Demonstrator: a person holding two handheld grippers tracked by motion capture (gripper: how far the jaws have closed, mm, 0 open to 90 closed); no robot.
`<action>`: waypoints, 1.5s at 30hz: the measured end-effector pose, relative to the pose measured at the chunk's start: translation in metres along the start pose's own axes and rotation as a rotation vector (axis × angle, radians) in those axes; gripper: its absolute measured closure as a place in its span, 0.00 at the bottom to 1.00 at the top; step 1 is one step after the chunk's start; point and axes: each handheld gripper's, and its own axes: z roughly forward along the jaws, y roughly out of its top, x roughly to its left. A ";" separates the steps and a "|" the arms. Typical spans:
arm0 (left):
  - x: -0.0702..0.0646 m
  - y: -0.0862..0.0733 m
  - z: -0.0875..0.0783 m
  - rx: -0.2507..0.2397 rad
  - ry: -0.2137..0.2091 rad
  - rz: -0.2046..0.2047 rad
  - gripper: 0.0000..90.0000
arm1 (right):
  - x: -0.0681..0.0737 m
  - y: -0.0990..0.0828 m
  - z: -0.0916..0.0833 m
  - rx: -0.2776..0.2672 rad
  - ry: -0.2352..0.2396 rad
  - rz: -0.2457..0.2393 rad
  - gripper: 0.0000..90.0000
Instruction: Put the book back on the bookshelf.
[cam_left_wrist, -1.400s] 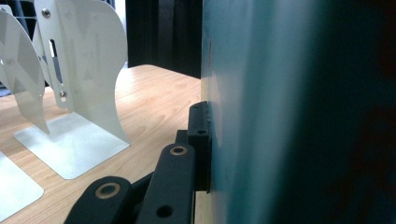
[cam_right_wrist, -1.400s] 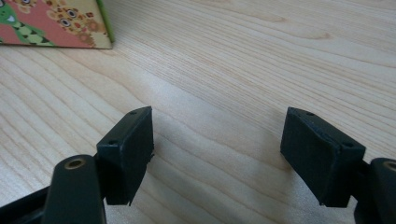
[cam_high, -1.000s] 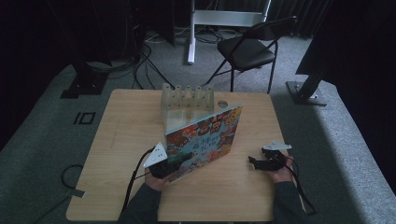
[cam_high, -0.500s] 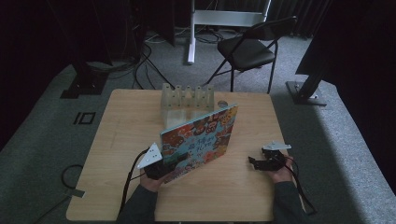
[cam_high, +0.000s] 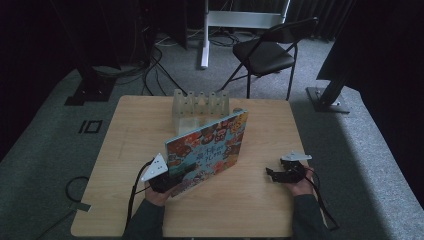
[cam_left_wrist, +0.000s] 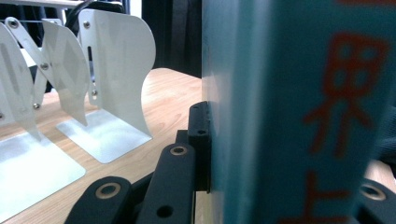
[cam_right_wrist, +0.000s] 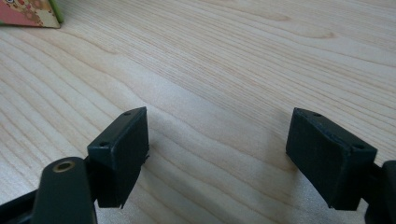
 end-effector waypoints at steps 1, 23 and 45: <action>0.000 0.000 -0.001 -0.001 0.002 -0.002 0.90 | 0.000 0.000 0.000 0.000 0.000 0.000 0.23; 0.005 0.000 -0.017 -0.003 0.049 -0.007 0.90 | 0.000 0.000 0.000 0.000 0.001 -0.001 0.23; 0.009 -0.002 -0.027 -0.014 0.089 -0.019 0.90 | 0.000 0.000 0.000 0.000 0.001 -0.001 0.23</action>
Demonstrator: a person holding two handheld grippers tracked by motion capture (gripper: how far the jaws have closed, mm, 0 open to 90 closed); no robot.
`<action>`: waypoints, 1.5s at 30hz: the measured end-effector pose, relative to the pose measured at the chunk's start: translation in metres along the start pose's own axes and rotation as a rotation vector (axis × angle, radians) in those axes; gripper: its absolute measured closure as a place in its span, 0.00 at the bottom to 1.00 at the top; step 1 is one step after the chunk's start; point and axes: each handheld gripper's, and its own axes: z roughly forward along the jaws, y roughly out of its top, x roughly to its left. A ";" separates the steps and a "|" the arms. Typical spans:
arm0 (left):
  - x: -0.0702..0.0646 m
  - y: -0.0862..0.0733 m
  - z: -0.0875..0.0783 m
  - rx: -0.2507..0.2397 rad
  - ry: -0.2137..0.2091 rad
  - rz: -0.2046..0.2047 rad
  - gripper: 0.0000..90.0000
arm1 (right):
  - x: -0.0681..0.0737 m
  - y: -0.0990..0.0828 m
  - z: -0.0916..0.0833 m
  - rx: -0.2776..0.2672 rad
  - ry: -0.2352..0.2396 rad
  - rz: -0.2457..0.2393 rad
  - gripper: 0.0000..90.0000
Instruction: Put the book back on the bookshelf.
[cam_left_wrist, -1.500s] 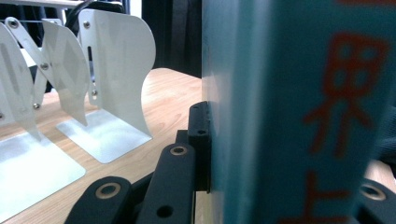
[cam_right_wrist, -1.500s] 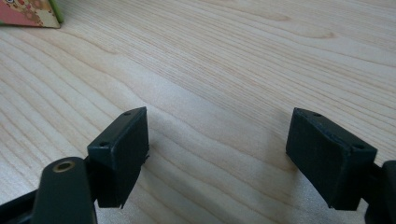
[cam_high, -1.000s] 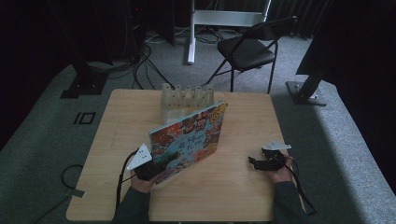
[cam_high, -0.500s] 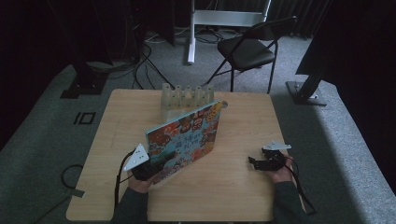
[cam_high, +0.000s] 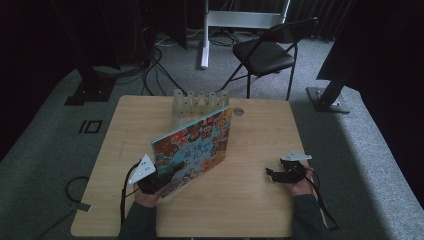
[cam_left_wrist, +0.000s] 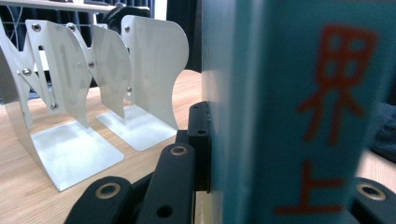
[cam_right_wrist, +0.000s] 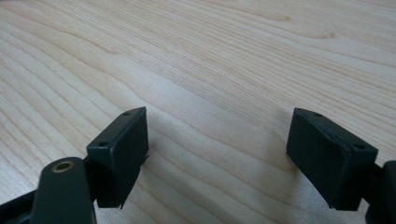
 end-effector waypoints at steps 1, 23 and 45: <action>0.000 0.000 0.000 -0.002 0.002 -0.002 0.90 | 0.000 0.000 0.000 0.000 0.000 0.001 0.23; 0.004 -0.002 -0.006 -0.008 0.031 -0.014 0.90 | 0.000 0.000 0.000 0.000 0.000 0.000 0.23; 0.010 -0.003 -0.014 -0.016 0.068 -0.028 0.90 | 0.000 0.000 0.000 0.001 0.001 0.001 0.23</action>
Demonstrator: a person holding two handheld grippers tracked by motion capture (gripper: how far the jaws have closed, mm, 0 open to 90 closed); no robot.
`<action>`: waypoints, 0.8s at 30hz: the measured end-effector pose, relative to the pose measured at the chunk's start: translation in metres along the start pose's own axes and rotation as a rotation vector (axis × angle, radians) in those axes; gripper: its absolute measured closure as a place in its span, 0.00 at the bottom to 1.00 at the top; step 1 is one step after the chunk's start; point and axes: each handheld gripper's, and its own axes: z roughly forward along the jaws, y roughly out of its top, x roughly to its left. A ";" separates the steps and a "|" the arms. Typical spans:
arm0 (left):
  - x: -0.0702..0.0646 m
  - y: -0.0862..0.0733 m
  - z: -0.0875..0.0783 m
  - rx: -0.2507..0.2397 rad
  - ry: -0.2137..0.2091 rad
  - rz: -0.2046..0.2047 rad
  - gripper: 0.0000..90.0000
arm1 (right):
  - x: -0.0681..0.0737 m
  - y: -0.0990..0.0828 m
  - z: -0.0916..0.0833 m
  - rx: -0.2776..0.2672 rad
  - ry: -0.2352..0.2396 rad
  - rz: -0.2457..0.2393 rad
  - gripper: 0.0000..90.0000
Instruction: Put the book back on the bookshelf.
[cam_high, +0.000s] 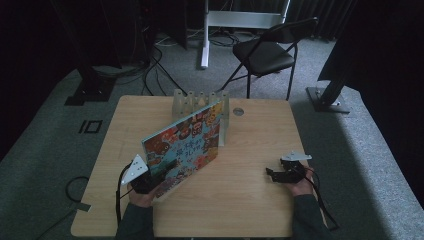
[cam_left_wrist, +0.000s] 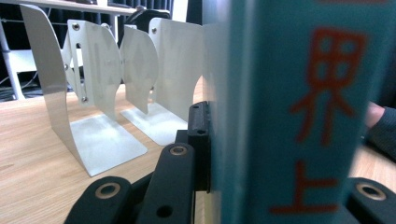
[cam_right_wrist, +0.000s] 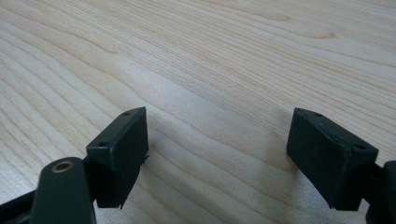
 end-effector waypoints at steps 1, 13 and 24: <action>0.000 0.000 0.000 0.001 0.002 0.001 0.90 | 0.000 0.000 0.000 0.000 0.000 0.000 0.23; 0.003 0.000 -0.004 -0.002 0.023 -0.010 0.90 | 0.000 0.000 0.000 0.000 0.000 0.000 0.23; 0.006 0.000 -0.008 -0.010 0.036 -0.024 0.90 | 0.000 0.000 0.000 0.000 0.000 0.000 0.23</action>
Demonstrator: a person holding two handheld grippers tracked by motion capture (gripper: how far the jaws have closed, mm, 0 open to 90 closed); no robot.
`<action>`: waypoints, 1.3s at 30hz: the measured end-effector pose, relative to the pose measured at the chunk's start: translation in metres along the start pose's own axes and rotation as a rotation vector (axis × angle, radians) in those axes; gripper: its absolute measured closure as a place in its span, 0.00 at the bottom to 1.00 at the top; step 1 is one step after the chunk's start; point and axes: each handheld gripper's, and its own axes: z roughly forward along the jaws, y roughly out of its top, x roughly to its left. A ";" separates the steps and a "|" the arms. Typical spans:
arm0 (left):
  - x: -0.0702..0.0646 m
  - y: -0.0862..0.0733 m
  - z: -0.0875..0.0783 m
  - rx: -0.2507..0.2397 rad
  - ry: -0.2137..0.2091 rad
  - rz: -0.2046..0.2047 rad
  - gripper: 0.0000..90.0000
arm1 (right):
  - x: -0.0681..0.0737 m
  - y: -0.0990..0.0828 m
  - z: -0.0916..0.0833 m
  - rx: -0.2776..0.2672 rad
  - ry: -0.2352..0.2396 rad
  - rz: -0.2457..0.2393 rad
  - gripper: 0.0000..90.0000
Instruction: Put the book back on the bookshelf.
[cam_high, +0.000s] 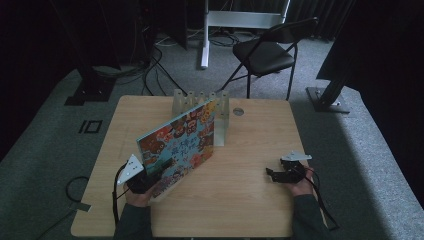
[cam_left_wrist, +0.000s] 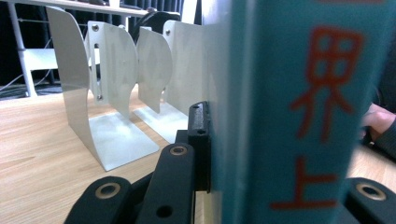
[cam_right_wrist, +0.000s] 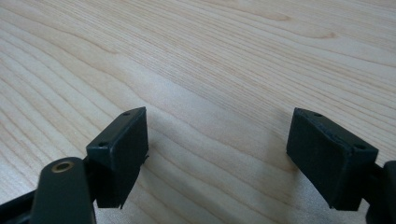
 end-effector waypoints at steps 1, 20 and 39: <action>0.000 0.000 0.000 -0.001 0.002 -0.003 0.90 | 0.000 0.000 0.000 0.000 0.000 0.000 0.23; 0.004 -0.001 -0.007 -0.010 0.041 -0.018 0.90 | 0.000 0.000 0.000 -0.001 0.000 -0.001 0.23; 0.005 0.002 -0.012 -0.011 0.078 -0.018 0.90 | 0.000 0.000 0.000 0.000 0.000 0.000 0.23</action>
